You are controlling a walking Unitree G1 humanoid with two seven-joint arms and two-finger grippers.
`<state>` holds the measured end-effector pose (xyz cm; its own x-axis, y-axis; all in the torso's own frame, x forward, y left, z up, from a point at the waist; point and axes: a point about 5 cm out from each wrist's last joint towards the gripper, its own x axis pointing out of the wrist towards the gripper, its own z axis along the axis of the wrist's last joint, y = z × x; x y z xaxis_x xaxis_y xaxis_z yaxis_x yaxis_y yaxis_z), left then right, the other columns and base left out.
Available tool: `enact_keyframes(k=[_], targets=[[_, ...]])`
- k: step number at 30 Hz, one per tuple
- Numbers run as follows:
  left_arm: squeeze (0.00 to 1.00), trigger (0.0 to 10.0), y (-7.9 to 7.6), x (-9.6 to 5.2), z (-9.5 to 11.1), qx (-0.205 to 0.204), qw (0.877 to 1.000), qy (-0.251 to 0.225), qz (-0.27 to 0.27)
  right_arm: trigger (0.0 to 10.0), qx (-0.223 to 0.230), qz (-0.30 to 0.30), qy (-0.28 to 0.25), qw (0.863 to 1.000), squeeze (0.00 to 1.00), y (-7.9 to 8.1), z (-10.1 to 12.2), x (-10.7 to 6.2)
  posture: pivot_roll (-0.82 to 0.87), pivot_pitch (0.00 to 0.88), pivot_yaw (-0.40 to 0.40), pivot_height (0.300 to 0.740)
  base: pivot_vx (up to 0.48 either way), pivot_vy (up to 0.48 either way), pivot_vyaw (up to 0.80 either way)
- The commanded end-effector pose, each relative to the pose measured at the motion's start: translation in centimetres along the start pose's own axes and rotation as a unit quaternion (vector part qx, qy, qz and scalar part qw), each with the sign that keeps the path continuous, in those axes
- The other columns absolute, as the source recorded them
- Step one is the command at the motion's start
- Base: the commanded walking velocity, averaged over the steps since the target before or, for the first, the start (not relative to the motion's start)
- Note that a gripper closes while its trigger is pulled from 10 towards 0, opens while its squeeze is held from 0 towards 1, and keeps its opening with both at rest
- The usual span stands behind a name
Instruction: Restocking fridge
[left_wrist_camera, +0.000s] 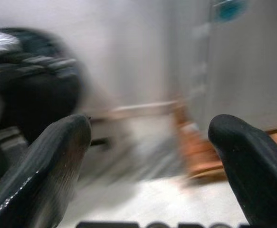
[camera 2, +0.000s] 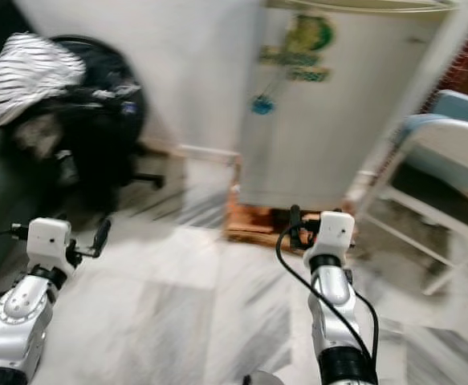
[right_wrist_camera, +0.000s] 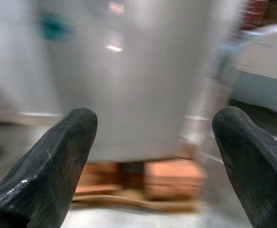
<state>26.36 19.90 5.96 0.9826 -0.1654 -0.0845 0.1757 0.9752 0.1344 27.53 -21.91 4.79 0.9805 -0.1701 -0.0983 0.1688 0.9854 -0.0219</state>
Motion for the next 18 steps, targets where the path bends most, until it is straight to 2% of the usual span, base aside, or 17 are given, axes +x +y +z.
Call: enact_keyframes(k=[1, 9, 16, 18], targets=[[0.00, 10.0, 1.28, -0.45, -0.22, 0.009, 1.000, 0.011, 0.016, 10.0, 0.007, 0.012, -0.015, 1.000, 0.00, 0.89, 0.73, 0.37, 0.05, 0.000, -0.035, 0.740, 0.394, 0.274, -0.80], [0.00, 10.0, 1.24, -0.52, -0.27, 0.005, 1.000, 0.012, 0.017, 10.0, 0.006, 0.015, -0.016, 1.000, 0.00, 0.99, 0.79, 0.48, 0.05, 0.000, -0.038, 0.740, 0.391, 0.277, -0.60], [0.00, 10.0, 1.26, -0.52, -0.60, -0.006, 0.999, 0.025, 0.025, 10.0, 0.003, 0.019, -0.015, 1.000, 0.00, 1.05, 0.75, 0.56, 0.05, 0.000, -0.040, 0.740, 0.283, 0.386, 0.00], [0.00, 10.0, 1.30, -0.56, -0.69, -0.006, 0.999, 0.028, 0.026, 10.0, 0.002, 0.019, -0.014, 1.000, 0.00, 1.05, 0.73, 0.55, 0.05, 0.000, -0.040, 0.740, 0.000, 0.442, 0.00]])
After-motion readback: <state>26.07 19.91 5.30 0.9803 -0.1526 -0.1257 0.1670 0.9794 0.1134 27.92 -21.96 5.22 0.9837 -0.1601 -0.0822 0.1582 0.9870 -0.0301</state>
